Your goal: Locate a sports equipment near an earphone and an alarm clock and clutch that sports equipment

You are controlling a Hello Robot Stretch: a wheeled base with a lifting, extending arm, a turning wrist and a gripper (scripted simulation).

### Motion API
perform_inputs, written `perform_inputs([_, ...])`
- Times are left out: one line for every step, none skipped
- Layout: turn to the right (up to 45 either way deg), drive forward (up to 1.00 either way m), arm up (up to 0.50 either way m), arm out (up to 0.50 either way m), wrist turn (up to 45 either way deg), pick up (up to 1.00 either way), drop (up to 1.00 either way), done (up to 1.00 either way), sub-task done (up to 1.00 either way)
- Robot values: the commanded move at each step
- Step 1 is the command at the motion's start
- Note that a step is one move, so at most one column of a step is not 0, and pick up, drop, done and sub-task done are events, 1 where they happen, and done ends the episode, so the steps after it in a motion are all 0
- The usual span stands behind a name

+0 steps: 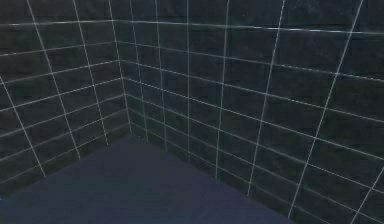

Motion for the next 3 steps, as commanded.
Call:
perform_inputs([9.0,0.00,0.00,0.00,0.0,0.00,0.00,0.00,0.00])
perform_inputs([3.0,0.00,0.00,0.00,0.0,0.00,0.00,0.00,0.00])
perform_inputs([0.0,0.50,0.00,0.00,0.0,0.00,0.00,0.00,0.00])
